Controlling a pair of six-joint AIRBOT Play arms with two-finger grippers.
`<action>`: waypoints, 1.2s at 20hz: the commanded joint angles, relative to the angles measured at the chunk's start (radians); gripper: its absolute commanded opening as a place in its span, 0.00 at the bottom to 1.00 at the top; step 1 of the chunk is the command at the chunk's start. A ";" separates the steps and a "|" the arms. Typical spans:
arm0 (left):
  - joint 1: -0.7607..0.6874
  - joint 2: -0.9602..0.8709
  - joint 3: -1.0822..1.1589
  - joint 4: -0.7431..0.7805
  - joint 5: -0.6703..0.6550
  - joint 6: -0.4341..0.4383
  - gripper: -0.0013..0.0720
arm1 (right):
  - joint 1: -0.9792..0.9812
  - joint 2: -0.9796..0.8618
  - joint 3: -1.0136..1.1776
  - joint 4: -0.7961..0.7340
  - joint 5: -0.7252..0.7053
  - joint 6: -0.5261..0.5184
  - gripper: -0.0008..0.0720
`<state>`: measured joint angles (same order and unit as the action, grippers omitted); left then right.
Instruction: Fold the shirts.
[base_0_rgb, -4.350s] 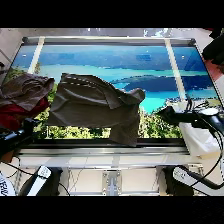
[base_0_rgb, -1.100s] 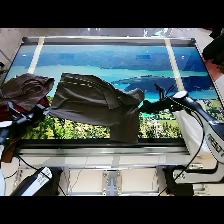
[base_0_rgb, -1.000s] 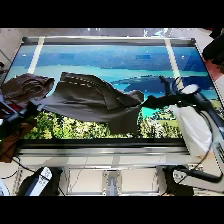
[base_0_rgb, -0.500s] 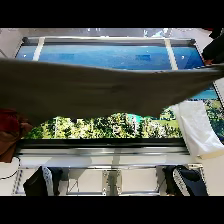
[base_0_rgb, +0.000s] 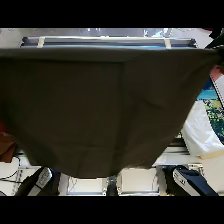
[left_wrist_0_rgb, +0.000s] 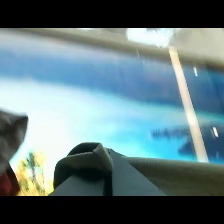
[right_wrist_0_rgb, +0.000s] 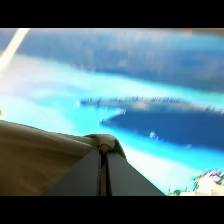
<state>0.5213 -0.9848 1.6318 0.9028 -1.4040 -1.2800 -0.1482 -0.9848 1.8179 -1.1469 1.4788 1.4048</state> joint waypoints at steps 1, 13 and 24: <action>-0.285 -0.212 -0.120 0.344 0.070 -0.001 0.03 | 0.010 -0.259 -0.052 0.076 -0.016 -0.039 0.02; -0.444 -0.699 -0.129 0.661 0.653 -0.187 0.03 | 0.061 -0.861 -0.052 0.096 -0.431 -0.026 0.02; -0.435 -0.581 -0.259 0.669 0.361 -0.151 0.03 | 0.149 -0.769 -0.182 -0.198 -0.137 -0.026 0.02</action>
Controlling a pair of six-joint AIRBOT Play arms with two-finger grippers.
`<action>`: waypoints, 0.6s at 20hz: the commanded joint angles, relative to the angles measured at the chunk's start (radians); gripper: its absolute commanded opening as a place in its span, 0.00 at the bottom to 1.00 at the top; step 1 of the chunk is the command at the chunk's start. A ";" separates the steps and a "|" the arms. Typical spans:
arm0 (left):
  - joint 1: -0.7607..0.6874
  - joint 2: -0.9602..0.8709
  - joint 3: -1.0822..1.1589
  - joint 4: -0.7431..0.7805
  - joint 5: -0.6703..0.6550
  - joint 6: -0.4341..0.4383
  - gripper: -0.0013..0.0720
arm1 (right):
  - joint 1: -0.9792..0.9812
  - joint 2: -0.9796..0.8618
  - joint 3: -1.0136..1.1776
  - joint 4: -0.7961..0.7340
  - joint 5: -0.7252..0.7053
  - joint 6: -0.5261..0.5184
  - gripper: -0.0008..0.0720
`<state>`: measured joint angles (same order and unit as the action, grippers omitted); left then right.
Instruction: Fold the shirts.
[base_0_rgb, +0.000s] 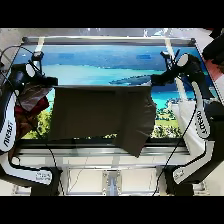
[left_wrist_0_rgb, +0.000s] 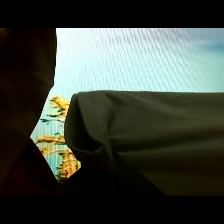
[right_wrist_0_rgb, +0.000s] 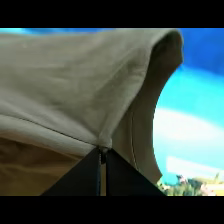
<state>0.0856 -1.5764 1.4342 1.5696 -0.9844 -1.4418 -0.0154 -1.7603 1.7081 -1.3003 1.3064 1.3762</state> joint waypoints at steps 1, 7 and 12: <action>0.001 0.011 -0.087 0.002 -0.055 0.010 0.03 | 0.018 0.006 -0.115 -0.038 0.018 0.003 0.02; 0.001 -0.018 -0.147 0.002 -0.050 0.010 0.03 | 0.042 0.005 -0.317 -0.027 -0.103 0.003 0.02; -0.003 -0.035 -0.146 -0.010 -0.087 0.006 0.53 | 0.042 0.039 -0.326 0.030 -0.093 0.001 0.27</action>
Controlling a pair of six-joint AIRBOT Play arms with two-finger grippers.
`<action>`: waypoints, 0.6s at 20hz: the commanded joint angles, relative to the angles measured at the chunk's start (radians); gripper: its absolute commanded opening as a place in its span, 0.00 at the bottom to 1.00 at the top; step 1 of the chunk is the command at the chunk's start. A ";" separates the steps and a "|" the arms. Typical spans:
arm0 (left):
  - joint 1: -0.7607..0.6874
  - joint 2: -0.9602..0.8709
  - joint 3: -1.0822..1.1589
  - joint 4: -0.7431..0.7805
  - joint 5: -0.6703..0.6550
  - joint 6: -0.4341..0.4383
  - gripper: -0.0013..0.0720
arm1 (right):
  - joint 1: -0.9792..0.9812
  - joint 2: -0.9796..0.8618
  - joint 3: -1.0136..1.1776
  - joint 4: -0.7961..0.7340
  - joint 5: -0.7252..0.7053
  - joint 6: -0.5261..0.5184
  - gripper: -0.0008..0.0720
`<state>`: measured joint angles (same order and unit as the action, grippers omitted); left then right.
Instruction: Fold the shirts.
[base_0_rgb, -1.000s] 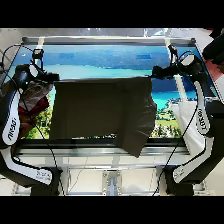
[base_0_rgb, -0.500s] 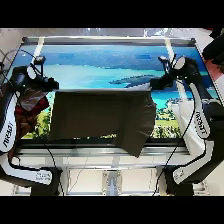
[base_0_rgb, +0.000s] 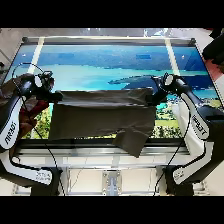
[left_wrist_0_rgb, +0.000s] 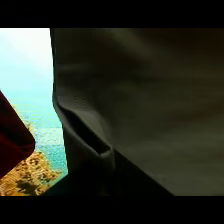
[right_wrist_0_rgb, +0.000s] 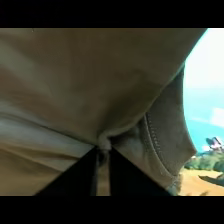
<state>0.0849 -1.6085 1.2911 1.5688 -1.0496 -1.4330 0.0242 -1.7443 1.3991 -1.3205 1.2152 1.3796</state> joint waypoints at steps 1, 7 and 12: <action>-0.002 0.022 -0.002 -0.010 -0.021 -0.003 0.74 | 0.002 0.059 -0.001 0.060 0.023 -0.005 0.49; 0.080 0.505 -0.111 0.041 -0.019 -0.012 0.71 | -0.079 0.467 0.054 -0.165 0.222 -0.001 0.54; 0.433 0.984 -0.800 -0.014 0.071 -0.402 0.71 | -0.277 0.887 -0.614 0.100 -0.021 0.137 0.58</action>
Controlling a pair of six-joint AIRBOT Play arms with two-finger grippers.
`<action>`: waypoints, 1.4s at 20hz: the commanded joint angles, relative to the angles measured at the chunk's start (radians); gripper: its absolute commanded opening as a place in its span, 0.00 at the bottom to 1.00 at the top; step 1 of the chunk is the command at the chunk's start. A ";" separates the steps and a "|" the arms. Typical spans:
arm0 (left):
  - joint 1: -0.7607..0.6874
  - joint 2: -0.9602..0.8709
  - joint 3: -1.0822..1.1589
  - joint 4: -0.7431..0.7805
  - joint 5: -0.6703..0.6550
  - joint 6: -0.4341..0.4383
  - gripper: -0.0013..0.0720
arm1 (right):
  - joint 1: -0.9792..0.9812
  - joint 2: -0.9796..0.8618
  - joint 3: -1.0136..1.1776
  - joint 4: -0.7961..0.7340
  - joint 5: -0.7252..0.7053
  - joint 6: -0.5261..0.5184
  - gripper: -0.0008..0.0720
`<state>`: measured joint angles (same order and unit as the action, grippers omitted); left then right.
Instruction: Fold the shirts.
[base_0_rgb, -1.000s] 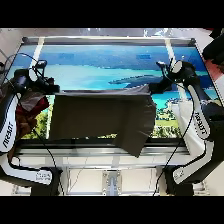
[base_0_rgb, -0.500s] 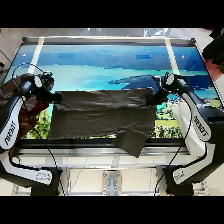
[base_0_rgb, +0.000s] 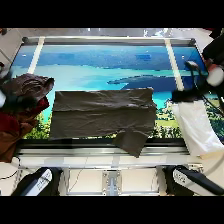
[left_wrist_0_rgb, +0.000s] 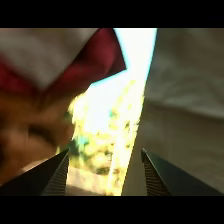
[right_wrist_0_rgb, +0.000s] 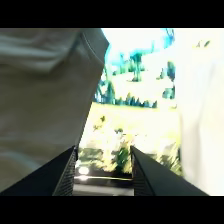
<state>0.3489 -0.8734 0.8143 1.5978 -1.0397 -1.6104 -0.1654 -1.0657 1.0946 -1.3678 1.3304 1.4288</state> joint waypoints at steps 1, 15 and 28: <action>0.229 0.304 -0.410 -0.132 0.051 -0.205 0.70 | -0.110 0.246 -0.418 0.251 -0.180 0.098 0.62; 0.360 0.066 -0.595 -0.736 0.071 0.100 0.68 | -0.151 0.208 -0.493 0.568 -0.084 -0.111 0.62; 0.359 -0.046 -0.595 -0.790 0.228 0.161 0.03 | -0.151 0.221 -0.493 0.521 -0.084 -0.107 0.62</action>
<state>0.7082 -0.9081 0.2195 0.8249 -0.8364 -1.4769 -0.3164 -0.8536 0.6010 -0.8082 1.2415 1.3159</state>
